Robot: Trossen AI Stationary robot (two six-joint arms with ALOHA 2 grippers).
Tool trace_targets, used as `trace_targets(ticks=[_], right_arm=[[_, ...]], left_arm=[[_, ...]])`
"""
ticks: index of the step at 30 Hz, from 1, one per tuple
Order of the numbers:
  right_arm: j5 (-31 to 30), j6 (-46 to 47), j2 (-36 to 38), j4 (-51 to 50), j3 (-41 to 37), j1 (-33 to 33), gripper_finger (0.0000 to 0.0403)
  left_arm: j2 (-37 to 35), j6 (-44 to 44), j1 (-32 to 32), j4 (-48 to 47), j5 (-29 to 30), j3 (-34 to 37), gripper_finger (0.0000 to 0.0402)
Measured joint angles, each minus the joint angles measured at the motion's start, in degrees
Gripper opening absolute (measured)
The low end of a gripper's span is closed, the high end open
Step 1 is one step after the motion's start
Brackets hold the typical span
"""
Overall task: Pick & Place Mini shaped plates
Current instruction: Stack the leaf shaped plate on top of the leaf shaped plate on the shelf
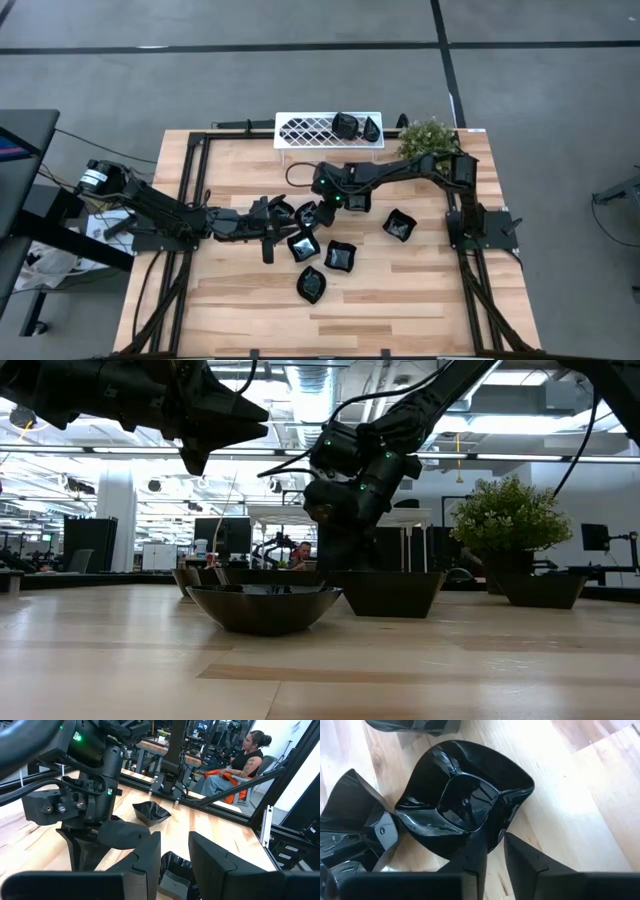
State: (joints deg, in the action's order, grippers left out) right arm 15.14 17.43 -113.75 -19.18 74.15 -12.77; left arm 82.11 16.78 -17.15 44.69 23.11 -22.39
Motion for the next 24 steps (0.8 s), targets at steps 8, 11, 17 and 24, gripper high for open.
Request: trace_targets(ticks=[8, 11, 17, 24], right_arm=[[0.02, 0.02, 0.0, 0.0, 0.0, -0.08, 0.0005], [0.01, 0.01, 0.02, 0.0, 0.0, -0.1, 0.0004], [0.0, 0.0, 0.02, 0.02, 0.0, -0.21, 0.0002], [0.04, 0.04, 0.92, -0.9, 0.0, -1.72, 0.0001]], left_arm=[[0.0, 0.0, 0.0, 0.0, 0.0, 0.0, 0.0102], [0.0, 0.0, 0.0, 0.0, 0.0, 0.0, 0.0102], [0.0, 0.0, 0.0, 0.05, 0.0, 0.0, 0.0102], [0.0, 0.0, 0.0, 0.2, 0.0, 0.0, 0.0102]])
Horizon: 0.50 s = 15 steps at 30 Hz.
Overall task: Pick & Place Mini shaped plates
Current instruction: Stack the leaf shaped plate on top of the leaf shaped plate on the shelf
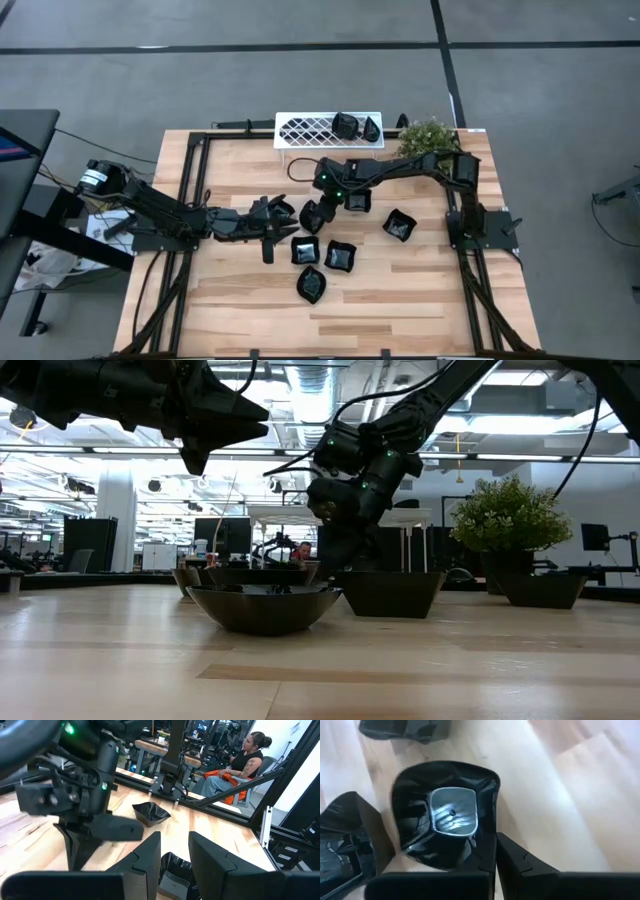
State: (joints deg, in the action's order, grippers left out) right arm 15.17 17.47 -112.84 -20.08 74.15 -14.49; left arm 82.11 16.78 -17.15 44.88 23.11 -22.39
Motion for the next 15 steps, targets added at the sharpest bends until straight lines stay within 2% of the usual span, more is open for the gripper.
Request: trace_targets(ticks=[15], right_arm=[[-0.21, -1.45, 8.73, -14.89, 3.82, -4.0, 0.0]], left_arm=[[0.0, 0.0, 0.0, 0.61, 0.0, 0.0, 0.0102]])
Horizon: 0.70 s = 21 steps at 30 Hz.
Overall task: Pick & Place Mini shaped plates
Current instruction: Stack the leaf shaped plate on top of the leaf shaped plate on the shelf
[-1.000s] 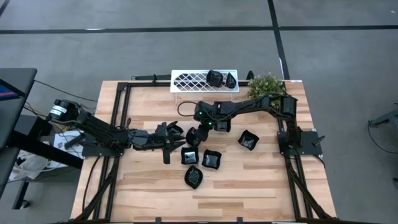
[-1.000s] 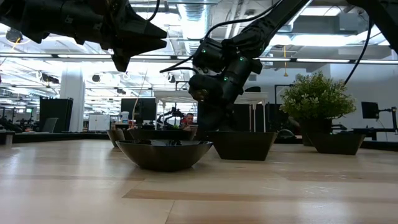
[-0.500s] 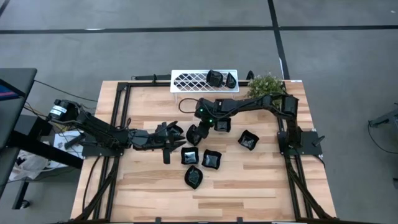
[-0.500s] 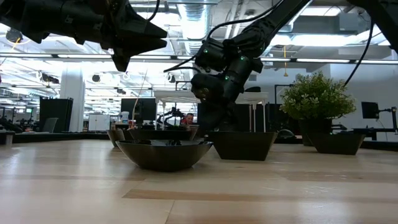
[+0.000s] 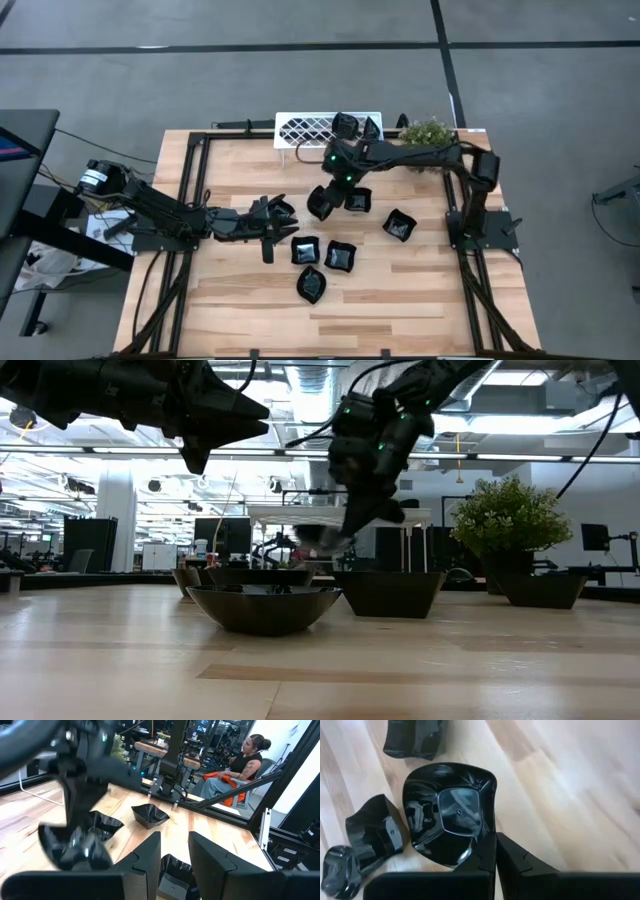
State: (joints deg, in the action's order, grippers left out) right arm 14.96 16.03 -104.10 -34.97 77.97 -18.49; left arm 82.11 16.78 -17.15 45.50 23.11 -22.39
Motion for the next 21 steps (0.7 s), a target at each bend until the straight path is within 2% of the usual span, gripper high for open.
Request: trace_targets(ticks=[7, 16, 21], right_arm=[[-0.21, -0.42, 5.67, -6.11, 0.46, -3.07, 0.0], [0.0, -3.09, 15.25, -7.34, 0.81, -8.18, 0.0], [-0.04, -5.87, 16.32, -12.72, 6.52, -12.49, 0.0]], left_arm=[[0.0, 0.0, 0.0, 0.02, 0.0, -0.01, 0.0102], [0.0, 0.0, 0.0, 0.02, 0.0, -0.01, 0.0102], [0.0, 0.0, 0.0, 0.04, -0.01, -0.01, 0.0102]])
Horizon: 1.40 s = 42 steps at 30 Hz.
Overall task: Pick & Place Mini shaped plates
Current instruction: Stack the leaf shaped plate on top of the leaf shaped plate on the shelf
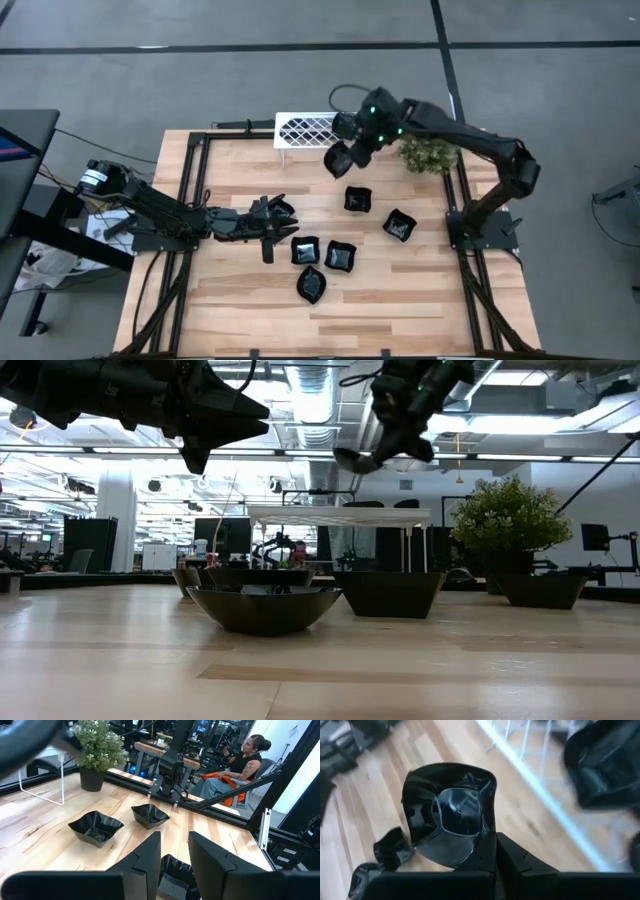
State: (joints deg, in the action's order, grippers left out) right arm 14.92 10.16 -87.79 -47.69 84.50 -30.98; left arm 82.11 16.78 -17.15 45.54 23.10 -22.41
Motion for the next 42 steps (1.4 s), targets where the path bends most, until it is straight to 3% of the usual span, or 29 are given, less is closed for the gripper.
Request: trace_targets(ticks=[10, 15, 19, 25, 42], right_arm=[[0.04, -4.94, -11.12, -17.61, 22.17, -7.55, 0.0], [0.09, -7.12, -18.62, -23.29, 30.64, -10.83, 0.0], [0.54, -8.63, -24.19, -27.63, 37.62, -12.73, 0.0], [1.55, -10.76, -31.4, -34.73, 48.11, -14.68, 0.0], [1.33, -14.22, -33.44, -35.22, 50.15, -16.46, 0.0]], left_arm=[[-2.51, -1.42, 3.18, 1.3, 0.95, -0.01, 0.0102], [-11.11, -1.53, 9.13, -10.8, 0.24, -0.03, 0.0102], [-20.77, -1.34, 13.67, -23.26, -3.92, -0.03, 0.0102], [-30.48, -4.06, 15.72, -30.41, -6.65, -0.03, 0.0102], [-29.44, -5.76, 15.54, -30.56, -7.0, -0.01, 0.0102]])
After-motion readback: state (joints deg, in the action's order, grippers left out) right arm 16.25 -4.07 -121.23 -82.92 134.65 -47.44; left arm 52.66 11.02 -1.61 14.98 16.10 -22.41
